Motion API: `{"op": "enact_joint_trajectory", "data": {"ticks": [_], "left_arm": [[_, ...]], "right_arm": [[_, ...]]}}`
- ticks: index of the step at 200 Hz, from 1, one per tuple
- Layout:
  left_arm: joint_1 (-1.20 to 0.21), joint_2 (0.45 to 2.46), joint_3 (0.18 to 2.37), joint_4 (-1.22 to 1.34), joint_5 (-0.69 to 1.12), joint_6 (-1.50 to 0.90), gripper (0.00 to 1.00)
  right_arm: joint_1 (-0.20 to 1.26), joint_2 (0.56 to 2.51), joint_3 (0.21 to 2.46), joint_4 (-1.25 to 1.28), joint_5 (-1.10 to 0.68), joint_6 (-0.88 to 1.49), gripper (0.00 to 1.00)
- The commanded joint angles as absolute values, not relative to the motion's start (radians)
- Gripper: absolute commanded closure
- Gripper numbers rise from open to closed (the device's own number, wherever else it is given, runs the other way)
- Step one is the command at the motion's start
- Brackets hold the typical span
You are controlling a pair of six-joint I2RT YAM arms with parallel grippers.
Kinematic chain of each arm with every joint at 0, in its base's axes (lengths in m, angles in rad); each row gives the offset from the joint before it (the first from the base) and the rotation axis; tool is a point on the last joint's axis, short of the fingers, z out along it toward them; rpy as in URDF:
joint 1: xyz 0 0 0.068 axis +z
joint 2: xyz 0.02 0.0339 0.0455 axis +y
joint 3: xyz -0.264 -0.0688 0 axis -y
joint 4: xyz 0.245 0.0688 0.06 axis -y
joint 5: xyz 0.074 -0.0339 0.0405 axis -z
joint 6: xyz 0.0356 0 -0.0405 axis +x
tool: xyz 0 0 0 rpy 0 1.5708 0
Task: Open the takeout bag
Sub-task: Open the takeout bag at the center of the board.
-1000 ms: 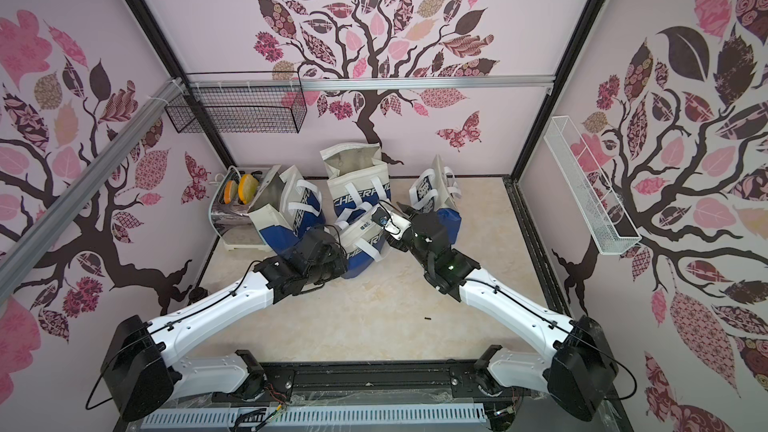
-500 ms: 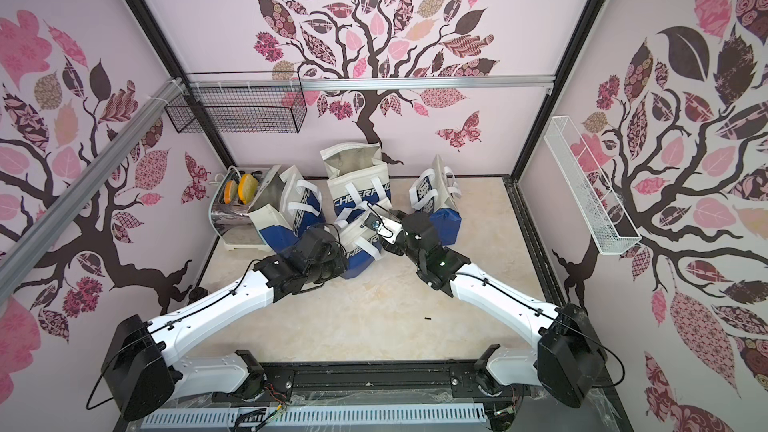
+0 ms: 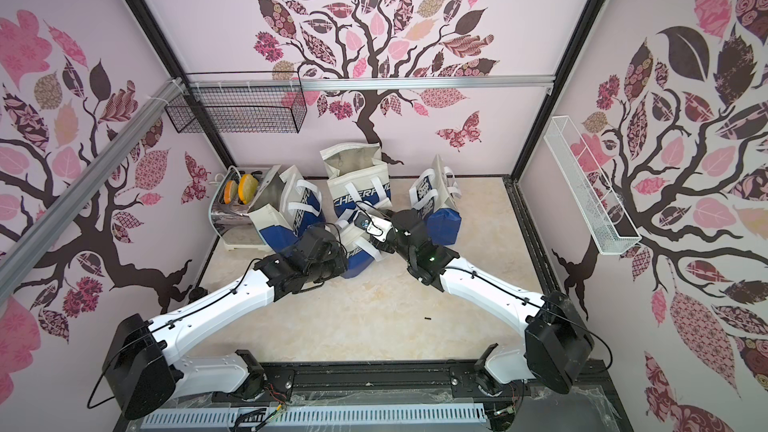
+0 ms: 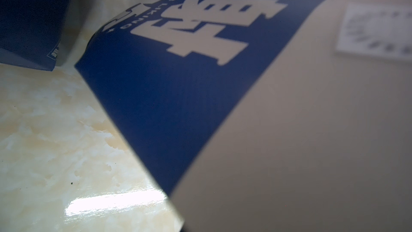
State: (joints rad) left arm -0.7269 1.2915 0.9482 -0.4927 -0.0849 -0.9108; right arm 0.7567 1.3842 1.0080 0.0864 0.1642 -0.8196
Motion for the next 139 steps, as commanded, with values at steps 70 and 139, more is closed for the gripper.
{"op": "enact_joint_trajectory", "data": {"ticks": [70,139], "left_arm": [[-0.722,1.282,0.937,-0.544,-0.099,-0.868,1.0],[-0.712,1.222,0.882,-0.572,-0.114,-0.87,1.0]], "right_arm": [[0.776,1.524,1.162,0.15,0.303,-0.874,0.62],[0.777,1.548,1.245,0.031,0.402,-0.982,1.0]]}}
